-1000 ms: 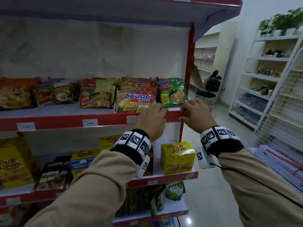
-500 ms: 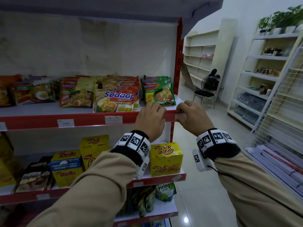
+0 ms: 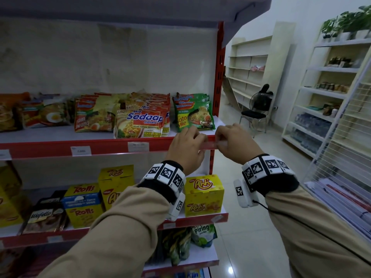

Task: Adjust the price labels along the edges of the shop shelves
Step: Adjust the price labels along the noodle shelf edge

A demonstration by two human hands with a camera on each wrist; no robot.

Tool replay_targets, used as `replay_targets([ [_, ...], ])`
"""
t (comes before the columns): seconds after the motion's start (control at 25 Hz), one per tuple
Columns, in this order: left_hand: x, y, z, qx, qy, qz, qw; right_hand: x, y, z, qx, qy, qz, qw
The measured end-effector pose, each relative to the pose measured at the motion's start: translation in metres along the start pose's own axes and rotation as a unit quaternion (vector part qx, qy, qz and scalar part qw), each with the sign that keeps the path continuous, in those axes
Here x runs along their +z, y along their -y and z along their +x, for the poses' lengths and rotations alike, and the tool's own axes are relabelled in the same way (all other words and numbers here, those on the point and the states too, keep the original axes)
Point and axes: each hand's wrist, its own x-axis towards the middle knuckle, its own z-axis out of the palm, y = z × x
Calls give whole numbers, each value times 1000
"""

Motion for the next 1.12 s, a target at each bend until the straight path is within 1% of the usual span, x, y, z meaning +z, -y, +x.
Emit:
replay_targets([
  [0.08,3,0,0,-9,-9,-36,999,-5,-2,1,14,-5,72,997],
  [0.12,3,1,1,-19,-14,-57,998,-7,-3,1,23,-28,126,991],
  [0.16,4,3,1,-30,-20,-81,996,-9,-3,0,37,-60,189,979],
  [0.24,4,5,3,-56,-31,-130,989,-11,-2,0,77,-117,322,937],
  [0.36,3,4,4,-80,-45,-175,980,-6,4,0,132,-141,468,862],
  [0.4,3,3,4,-84,-51,-181,978,-3,8,-1,146,-142,491,847],
  [0.44,3,2,4,-87,-60,-186,977,-1,11,-2,156,-141,498,841],
  [0.56,4,3,5,-86,-78,-193,974,4,18,-8,150,-124,504,842],
  [0.6,4,3,5,-84,-74,-189,975,5,19,-9,140,-117,497,848],
  [0.64,4,4,5,-83,-68,-183,977,4,19,-10,122,-116,469,867],
  [0.68,4,4,4,-83,-61,-177,979,3,18,-10,98,-120,415,897],
  [0.72,3,5,4,-81,-55,-169,981,2,16,-10,71,-123,344,928],
  [0.76,2,5,4,-78,-49,-160,983,0,15,-9,47,-120,274,953],
  [0.8,0,5,3,-72,-43,-150,985,-2,14,-7,33,-115,223,968],
  [0.84,-1,5,3,-66,-36,-138,988,-4,13,-5,29,-113,200,973],
  [0.88,-3,6,2,-59,-30,-126,990,-5,12,-4,33,-119,204,971],
  [1.0,-8,7,0,-60,-22,-101,993,-5,7,1,51,-152,242,957],
  [1.12,-10,8,-1,-83,-10,-113,990,1,6,2,54,-126,230,964],
])
